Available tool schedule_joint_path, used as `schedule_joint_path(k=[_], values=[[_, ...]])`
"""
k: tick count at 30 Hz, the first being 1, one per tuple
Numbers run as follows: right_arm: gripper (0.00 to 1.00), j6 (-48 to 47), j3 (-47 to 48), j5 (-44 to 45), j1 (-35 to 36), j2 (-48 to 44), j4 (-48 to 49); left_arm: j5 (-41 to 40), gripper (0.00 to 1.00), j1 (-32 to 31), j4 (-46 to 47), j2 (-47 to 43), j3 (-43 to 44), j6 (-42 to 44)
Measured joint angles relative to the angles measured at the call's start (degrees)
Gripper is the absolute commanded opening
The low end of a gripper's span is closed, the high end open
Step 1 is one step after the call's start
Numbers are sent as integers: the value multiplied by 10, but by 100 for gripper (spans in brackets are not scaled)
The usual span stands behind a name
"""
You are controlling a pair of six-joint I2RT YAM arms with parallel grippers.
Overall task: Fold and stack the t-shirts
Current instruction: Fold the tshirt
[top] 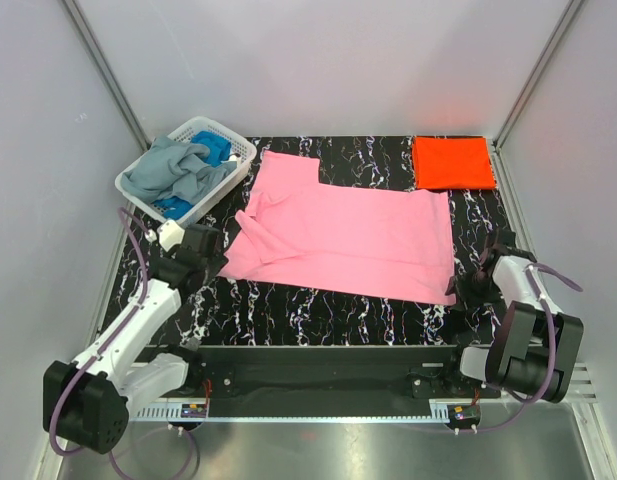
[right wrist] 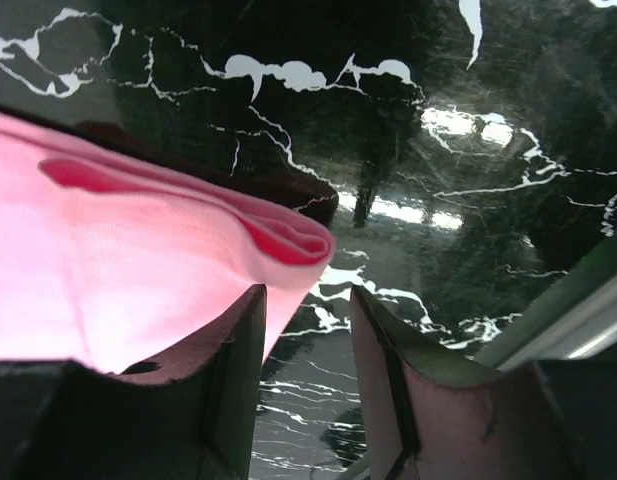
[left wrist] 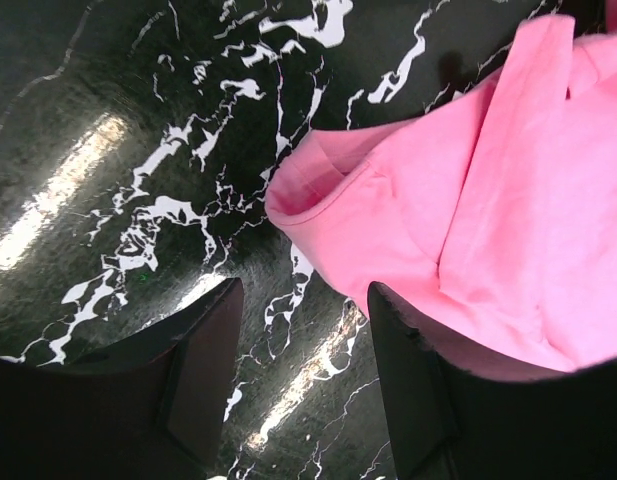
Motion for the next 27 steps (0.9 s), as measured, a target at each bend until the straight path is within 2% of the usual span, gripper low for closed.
schedule_joint_path(k=[4,6,7,8,10,12,17,20,27], values=[[46,18,-14,-2,0,14,32,-17,57,1,-9,-2,14,-4],[41,19,-19,0,0,32,55,-21,57,1,-12,-5,14,-3],[37,17,-21,1,0,43,66,-22,57,1,-13,-7,14,-3],[22,15,-21,-2,0,52,73,-24,57,1,-14,-11,14,-3],[6,10,-18,-7,0,55,85,-29,55,2,-18,-19,13,-3],[0,3,-13,1,3,57,85,-38,55,2,-30,-24,13,-9],[0,-23,9,62,3,55,60,-45,49,-2,-57,-15,13,-21],[0,-41,26,106,3,47,41,-38,45,-22,-38,-12,-4,-23],[0,-71,44,162,-4,38,29,-16,48,-76,-6,24,-44,-25]])
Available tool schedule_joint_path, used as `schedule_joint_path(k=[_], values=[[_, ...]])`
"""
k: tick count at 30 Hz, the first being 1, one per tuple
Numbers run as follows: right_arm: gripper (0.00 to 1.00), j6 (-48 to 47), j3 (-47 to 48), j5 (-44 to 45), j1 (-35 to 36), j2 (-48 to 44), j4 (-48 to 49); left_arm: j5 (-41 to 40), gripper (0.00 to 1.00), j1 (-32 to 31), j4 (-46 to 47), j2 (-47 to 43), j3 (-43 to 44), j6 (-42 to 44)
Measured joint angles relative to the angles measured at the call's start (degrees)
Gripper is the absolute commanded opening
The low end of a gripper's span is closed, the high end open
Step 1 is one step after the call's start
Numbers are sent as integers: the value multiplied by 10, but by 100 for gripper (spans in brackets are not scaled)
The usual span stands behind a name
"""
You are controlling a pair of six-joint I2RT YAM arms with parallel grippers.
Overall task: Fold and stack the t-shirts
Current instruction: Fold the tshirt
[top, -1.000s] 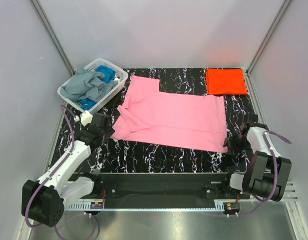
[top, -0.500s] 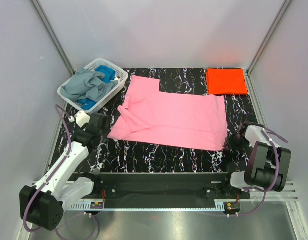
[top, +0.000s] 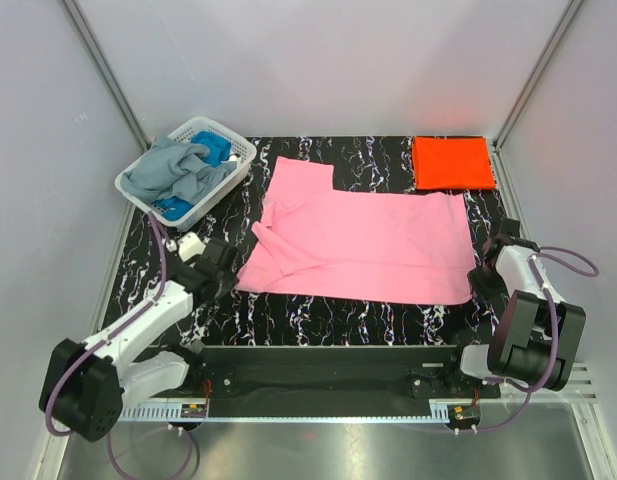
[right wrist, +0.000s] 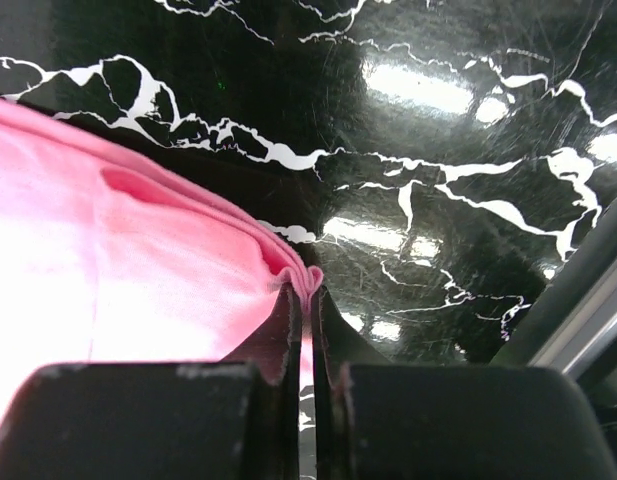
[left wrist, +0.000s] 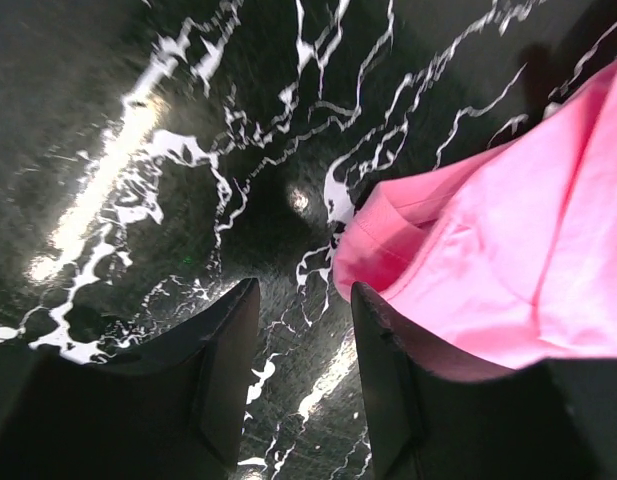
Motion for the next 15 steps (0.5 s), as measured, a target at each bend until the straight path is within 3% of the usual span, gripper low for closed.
schedule_joint_path(k=[8,15], values=[[0,-24,0,7,-4,-3,4,54,49,-8,75,75,-11,44],[0,-41,0,6,-17,-3,17,82,50,-9,118,62,-27,87]])
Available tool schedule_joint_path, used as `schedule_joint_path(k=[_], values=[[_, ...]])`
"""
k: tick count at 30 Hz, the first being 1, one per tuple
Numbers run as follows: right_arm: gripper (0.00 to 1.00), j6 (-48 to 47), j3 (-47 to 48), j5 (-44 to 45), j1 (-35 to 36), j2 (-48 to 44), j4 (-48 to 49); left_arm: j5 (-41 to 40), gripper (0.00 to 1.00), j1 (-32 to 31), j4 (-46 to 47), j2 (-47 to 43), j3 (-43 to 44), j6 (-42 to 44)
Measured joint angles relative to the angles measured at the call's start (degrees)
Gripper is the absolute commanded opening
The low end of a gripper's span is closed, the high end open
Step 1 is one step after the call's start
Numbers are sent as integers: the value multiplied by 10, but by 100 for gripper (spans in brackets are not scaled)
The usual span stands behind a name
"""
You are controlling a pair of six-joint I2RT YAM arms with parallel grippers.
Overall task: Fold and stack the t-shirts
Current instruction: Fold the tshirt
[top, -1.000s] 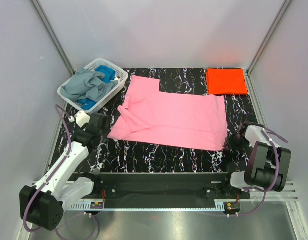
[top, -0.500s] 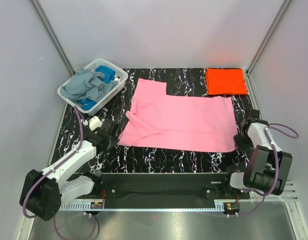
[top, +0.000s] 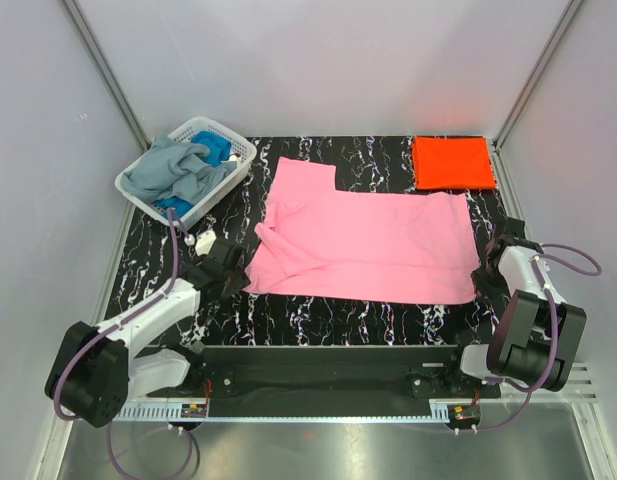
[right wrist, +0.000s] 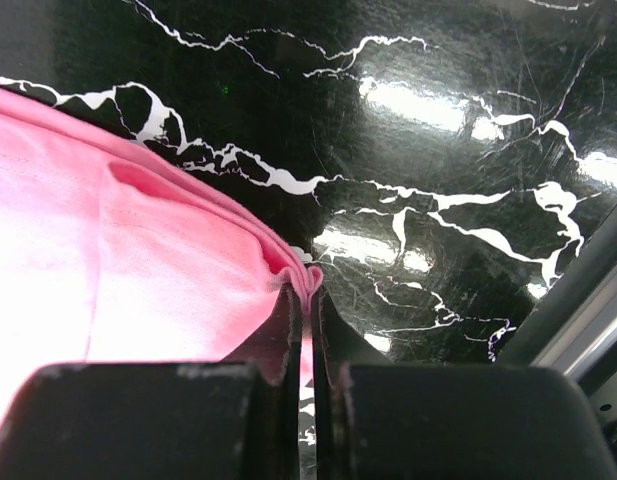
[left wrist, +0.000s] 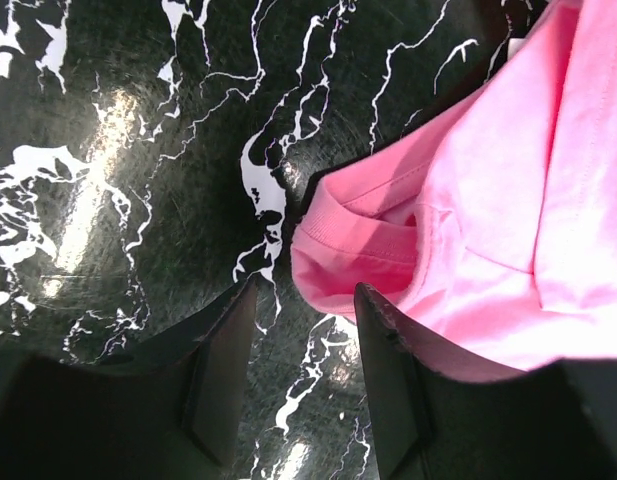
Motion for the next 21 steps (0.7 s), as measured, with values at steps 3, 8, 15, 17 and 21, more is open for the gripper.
schedule_joint_path(k=[3,8,15,17,21], values=[[0,-7,0,0,-2,0,4,-8,52,-1,-9,-19,-1,11],[0,-15,0,0,-4,3,9,-11,49,-2,-16,-38,4,50],[0,-28,0,0,-10,16,17,54,39,-2,52,-129,-54,111],[0,-32,0,0,-11,21,17,73,38,3,66,-136,-72,114],[0,-38,0,-1,-18,28,24,114,34,49,89,-137,-103,111]])
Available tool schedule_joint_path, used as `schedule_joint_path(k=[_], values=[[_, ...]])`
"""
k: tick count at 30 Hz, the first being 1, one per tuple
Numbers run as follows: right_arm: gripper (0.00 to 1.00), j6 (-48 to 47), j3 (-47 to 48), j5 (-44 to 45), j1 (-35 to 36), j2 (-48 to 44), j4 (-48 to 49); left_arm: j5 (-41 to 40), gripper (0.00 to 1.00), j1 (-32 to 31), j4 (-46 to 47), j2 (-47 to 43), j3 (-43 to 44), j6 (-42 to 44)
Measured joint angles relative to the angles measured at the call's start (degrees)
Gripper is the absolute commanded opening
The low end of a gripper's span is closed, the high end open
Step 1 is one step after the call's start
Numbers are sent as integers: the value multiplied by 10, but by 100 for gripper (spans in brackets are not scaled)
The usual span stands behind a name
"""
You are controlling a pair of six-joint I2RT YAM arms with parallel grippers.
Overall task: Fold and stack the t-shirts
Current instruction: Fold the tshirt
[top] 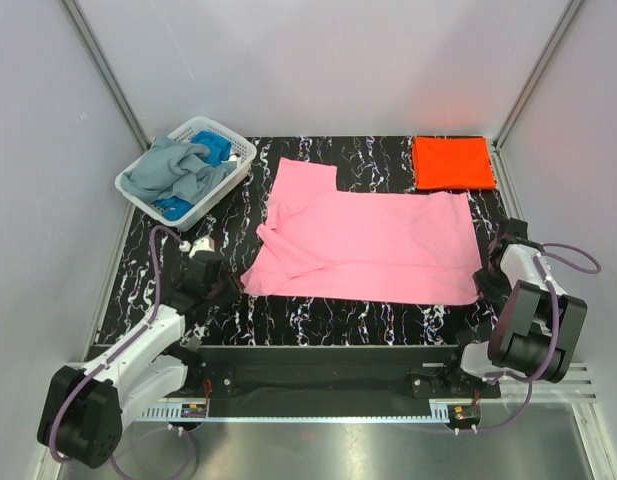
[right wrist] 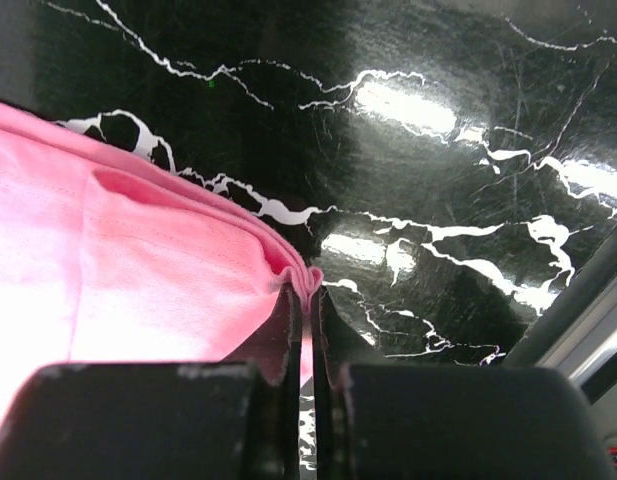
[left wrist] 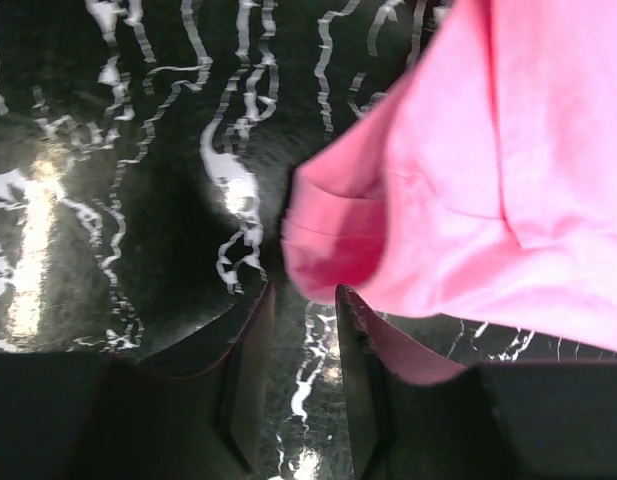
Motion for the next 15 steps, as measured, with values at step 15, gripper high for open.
schedule_joint_path(k=[15], values=[[0,-17,0,0,-15,2,10,28,36,45,31,94,9,-29]])
